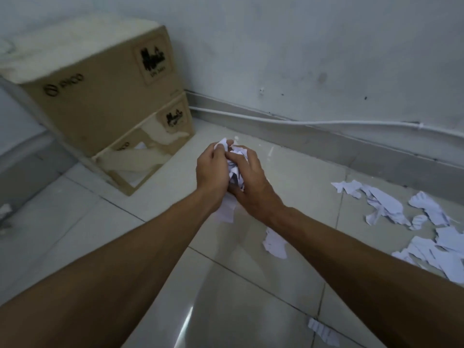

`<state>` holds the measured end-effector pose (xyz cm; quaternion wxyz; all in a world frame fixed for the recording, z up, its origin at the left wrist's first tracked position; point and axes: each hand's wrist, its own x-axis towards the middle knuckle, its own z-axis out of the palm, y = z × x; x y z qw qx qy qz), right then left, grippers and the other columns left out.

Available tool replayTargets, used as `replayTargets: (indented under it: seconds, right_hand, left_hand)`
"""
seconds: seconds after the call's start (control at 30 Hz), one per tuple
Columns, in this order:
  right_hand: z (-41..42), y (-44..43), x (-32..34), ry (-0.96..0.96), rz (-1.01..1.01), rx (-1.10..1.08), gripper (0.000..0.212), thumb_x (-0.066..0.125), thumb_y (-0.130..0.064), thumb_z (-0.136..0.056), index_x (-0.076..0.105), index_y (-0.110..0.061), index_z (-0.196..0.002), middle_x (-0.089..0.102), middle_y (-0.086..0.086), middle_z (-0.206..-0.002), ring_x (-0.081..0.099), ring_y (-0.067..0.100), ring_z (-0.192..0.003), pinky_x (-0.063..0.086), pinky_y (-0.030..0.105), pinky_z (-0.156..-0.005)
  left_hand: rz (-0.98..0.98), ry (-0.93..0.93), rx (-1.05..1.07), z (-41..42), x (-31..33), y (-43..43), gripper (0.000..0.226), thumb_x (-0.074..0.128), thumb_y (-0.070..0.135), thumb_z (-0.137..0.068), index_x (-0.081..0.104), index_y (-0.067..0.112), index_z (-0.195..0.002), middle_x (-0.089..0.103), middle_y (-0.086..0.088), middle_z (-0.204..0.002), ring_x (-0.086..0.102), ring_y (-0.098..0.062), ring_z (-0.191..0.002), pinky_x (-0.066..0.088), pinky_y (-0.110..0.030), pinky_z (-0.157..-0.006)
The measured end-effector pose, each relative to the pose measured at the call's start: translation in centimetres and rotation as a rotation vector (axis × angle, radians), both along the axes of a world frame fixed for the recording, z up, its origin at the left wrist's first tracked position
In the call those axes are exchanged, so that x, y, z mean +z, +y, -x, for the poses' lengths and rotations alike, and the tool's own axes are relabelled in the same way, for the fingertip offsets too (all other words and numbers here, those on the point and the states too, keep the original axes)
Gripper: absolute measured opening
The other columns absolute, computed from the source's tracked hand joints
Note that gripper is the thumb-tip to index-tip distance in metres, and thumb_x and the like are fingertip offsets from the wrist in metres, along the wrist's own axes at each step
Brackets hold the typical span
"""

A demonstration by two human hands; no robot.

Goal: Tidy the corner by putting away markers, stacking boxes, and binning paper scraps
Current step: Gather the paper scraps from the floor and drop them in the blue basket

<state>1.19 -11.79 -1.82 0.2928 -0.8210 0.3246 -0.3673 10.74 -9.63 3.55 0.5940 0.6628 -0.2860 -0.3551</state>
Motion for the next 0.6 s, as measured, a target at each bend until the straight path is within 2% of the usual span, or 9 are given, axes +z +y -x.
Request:
replayTargets:
  seconds: [0.07,0.17,0.23,0.33,0.4,0.5,0.6]
  right_hand:
    - [-1.5,-0.4,2.1,-0.005,0.026,0.062,0.059,0.069,-0.019,-0.087,0.047,-0.009,-0.141,0.039,0.018,-0.147,0.042,0.033,-0.136,0.041,0.051,-0.109]
    - [-4.1,-0.8,5.0,-0.005,0.088,0.142,0.060,0.070,-0.016,-0.087,0.046,-0.012,-0.141,0.037,0.014,-0.149,0.040,0.030,-0.137,0.041,0.051,-0.108]
    - [-6.2,-0.8,6.8,-0.013,0.142,0.200,0.058,0.069,-0.015,-0.087,0.046,-0.012,-0.141,0.037,0.014,-0.149,0.039,0.029,-0.138,0.041,0.051,-0.108]
    - [-10.0,-0.4,9.6,-0.050,0.213,0.284,0.056,0.067,-0.010,-0.088,0.046,-0.011,-0.140,0.035,0.014,-0.150,0.035,0.025,-0.141,0.038,0.043,-0.112]
    - [-12.7,0.2,11.5,-0.081,0.253,0.322,0.057,0.068,-0.007,-0.087,0.047,-0.009,-0.139,0.036,0.016,-0.150,0.035,0.024,-0.141,0.036,0.035,-0.113]
    - [-17.4,2.1,14.5,-0.156,0.311,0.420,0.055,0.067,-0.007,-0.086,0.047,-0.004,-0.137,0.040,0.021,-0.143,0.040,0.027,-0.135,0.034,0.025,-0.111]
    - [-22.0,5.1,17.3,-0.233,0.343,0.530,0.050,0.058,-0.016,-0.089,0.048,-0.001,-0.136,0.040,0.021,-0.140,0.044,0.030,-0.132,0.041,0.034,-0.108]
  left_hand:
    - [0.038,0.032,0.038,-1.5,2.1,0.4,0.028,0.047,0.025,-0.098,0.074,0.026,-0.090,0.076,0.009,-0.086,0.072,-0.009,-0.085,0.057,-0.031,-0.086]
    - [0.092,0.058,0.102,-4.0,5.3,1.3,0.031,0.046,0.021,-0.098,0.073,0.029,-0.084,0.075,0.015,-0.076,0.071,-0.002,-0.074,0.055,-0.023,-0.074]
    - [0.127,0.043,0.147,-5.8,7.2,2.2,0.029,0.046,0.021,-0.098,0.074,0.025,-0.090,0.075,0.010,-0.082,0.071,-0.007,-0.079,0.056,-0.025,-0.078]
    - [0.170,0.006,0.220,-8.9,9.9,3.7,0.026,0.048,0.026,-0.094,0.074,0.024,-0.094,0.076,0.007,-0.092,0.072,-0.013,-0.088,0.056,-0.037,-0.091]
    - [0.183,-0.036,0.288,-11.0,11.8,4.9,0.026,0.049,0.028,-0.092,0.074,0.025,-0.098,0.076,0.007,-0.095,0.071,-0.015,-0.091,0.055,-0.040,-0.093]
    - [0.219,-0.114,0.405,-14.5,15.0,7.6,0.027,0.047,0.022,-0.092,0.073,0.027,-0.090,0.075,0.006,-0.093,0.071,-0.014,-0.090,0.056,-0.038,-0.090]
    - [0.232,-0.203,0.527,-18.0,17.8,11.4,0.028,0.046,0.026,-0.095,0.074,0.026,-0.092,0.074,0.007,-0.093,0.069,-0.013,-0.091,0.055,-0.034,-0.088]
